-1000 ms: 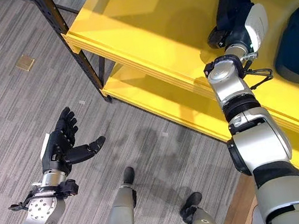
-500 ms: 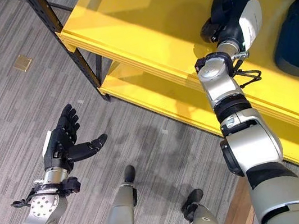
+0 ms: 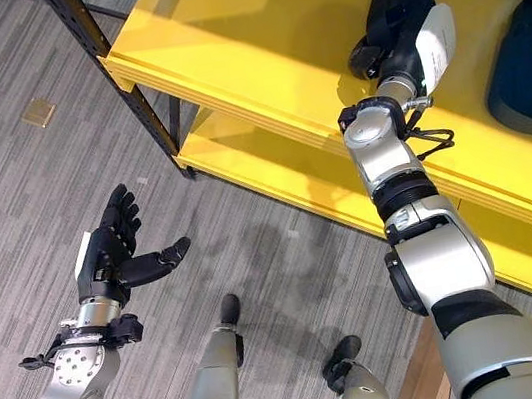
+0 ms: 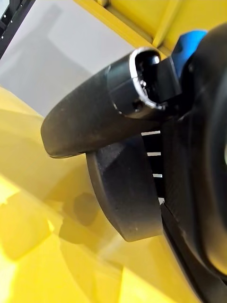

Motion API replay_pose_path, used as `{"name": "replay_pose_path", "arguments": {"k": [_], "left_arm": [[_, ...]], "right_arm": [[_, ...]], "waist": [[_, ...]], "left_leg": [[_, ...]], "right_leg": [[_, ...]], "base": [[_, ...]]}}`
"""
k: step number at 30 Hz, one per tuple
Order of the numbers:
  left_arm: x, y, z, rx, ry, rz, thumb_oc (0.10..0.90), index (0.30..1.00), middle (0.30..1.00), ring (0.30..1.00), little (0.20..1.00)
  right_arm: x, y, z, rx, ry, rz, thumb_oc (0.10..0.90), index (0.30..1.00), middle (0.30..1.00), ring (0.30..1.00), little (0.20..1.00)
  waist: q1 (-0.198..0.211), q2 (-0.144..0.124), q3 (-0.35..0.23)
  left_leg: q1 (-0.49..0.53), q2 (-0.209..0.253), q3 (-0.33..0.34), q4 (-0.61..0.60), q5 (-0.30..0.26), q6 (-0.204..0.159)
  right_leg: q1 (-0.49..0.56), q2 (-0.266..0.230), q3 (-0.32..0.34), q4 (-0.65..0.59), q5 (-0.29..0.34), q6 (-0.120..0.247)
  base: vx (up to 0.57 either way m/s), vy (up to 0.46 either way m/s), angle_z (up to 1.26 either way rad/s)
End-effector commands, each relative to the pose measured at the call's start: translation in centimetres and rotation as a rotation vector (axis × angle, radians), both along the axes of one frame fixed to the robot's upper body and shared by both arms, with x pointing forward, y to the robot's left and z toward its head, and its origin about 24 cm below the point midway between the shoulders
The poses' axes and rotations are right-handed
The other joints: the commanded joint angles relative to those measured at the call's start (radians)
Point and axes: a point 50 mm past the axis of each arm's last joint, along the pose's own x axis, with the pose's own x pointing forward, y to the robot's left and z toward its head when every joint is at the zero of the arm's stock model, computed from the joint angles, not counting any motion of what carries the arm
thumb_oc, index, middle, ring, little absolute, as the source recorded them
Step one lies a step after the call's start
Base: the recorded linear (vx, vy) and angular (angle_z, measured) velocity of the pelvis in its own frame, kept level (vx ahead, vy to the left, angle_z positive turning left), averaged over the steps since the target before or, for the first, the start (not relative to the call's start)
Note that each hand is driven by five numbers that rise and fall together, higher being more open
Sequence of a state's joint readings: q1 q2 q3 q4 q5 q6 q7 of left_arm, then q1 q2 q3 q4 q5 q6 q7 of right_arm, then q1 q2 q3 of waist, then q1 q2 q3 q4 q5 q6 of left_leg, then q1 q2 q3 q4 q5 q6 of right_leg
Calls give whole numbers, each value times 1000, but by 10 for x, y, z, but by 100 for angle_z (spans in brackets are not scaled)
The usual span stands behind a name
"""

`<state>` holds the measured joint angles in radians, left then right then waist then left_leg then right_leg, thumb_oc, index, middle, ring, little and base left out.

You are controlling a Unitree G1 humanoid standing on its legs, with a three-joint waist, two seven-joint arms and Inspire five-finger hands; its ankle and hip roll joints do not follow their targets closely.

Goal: Move parts from the plastic box to the shelf.

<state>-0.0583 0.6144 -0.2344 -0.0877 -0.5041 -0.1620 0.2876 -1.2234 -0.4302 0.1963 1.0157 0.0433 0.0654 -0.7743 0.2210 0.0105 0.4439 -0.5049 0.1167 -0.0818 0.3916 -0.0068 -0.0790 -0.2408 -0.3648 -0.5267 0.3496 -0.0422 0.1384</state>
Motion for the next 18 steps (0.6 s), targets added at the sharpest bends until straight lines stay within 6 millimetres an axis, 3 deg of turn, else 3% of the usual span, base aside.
{"name": "replay_pose_path", "arguments": {"k": [1,18], "left_arm": [[-4,-9,50,2,-278,-56,900,1000,1000,1000,1000],[-5,-6,50,-1,-270,-29,900,1000,1000,1000,1000]], "right_arm": [[-13,13,58,-40,-287,73,900,1000,1000,1000,1000],[-28,40,82,17,-467,202,900,1000,1000,1000,1000]], "waist": [[-4,-15,-27],[-19,-21,-24]], "left_leg": [[23,9,53,42,-96,37],[26,14,58,46,-100,39]], "right_leg": [[79,-7,96,19,-2,31],[69,-4,103,34,-9,28]], "base": [[0,0,0],[0,0,0]]}}
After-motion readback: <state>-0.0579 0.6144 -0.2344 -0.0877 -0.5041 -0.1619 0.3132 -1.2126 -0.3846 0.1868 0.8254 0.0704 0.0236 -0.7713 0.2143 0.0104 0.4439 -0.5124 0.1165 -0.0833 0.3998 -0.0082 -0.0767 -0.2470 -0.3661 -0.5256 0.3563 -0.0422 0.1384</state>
